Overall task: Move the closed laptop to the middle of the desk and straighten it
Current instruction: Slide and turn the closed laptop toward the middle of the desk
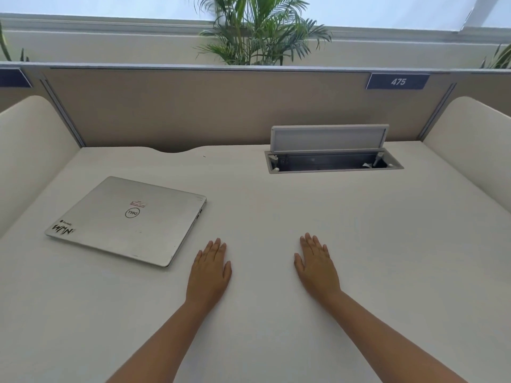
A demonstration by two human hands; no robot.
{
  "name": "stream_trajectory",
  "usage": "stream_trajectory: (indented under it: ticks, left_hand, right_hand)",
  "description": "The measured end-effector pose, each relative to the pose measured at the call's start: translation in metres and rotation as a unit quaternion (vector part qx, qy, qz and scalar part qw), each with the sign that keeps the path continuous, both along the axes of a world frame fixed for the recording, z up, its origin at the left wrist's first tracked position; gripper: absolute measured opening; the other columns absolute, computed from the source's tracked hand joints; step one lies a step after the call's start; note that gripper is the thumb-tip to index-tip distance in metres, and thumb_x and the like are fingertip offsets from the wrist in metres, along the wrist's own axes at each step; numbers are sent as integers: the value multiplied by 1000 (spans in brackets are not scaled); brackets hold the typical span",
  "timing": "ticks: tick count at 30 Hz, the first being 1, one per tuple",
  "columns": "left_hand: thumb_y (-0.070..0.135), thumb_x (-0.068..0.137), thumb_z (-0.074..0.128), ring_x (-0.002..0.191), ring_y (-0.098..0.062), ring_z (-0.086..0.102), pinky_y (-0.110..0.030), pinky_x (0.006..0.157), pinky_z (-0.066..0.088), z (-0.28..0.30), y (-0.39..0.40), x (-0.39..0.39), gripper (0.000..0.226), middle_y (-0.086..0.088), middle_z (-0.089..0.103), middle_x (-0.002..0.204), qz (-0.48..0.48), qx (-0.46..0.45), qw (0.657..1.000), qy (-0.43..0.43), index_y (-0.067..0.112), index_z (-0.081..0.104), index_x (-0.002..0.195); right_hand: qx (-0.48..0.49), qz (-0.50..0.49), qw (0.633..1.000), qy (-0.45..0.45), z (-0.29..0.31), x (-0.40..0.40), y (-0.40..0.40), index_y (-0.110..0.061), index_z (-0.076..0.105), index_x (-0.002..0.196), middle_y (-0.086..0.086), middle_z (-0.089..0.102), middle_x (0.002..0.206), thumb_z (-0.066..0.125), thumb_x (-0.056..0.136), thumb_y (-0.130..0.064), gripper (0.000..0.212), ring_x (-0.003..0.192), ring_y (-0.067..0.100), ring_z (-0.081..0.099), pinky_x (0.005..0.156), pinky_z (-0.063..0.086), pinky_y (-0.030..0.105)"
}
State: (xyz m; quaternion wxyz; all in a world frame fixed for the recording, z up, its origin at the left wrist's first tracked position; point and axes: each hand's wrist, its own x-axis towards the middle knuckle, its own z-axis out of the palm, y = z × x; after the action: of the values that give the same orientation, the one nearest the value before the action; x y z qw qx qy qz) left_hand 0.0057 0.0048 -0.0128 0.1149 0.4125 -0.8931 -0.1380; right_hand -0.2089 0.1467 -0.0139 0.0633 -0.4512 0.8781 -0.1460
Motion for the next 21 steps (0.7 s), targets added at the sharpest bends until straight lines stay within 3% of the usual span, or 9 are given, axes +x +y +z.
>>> stream_trajectory:
  ticks: [10, 15, 18, 21]
  left_hand:
    - [27, 94, 36, 145, -15, 20, -33, 119, 9, -1, 3, 0, 50, -2, 29, 155, 15, -10, 1000, 20, 14, 34, 143]
    - [19, 92, 45, 142, -18, 31, -34, 117, 18, 1, 0, -1, 43, -4, 40, 149, 22, -6, 998, 56, 12, 48, 134]
    - [11, 90, 47, 131, -19, 44, -25, 102, 34, 10, -2, 0, 32, -5, 50, 139, 45, 11, 989, 138, 11, 59, 119]
    - [4, 88, 50, 127, -20, 44, -20, 93, 33, 28, -11, 2, 24, -7, 47, 134, 100, 9, 962, 252, 8, 60, 109]
  right_hand:
    - [0, -7, 1000, 5, 3, 1, -1, -13, 22, 148, 3, 17, 158, 31, 98, -32, 54, 147, 16, 10, 121, 3, 33]
    - [20, -38, 999, 14, 11, 7, -13, -13, 29, 144, 8, 27, 154, 35, 97, -30, 51, 144, 22, 19, 120, 12, 37]
    - [4, -22, 1000, -4, 22, 11, -32, -12, 31, 142, 9, 36, 146, 39, 96, -30, 50, 138, 24, 29, 115, 23, 33]
    - [-12, 28, 995, -91, 37, 17, -63, -12, 29, 143, 8, 37, 146, 39, 98, -28, 49, 137, 22, 32, 110, 31, 33]
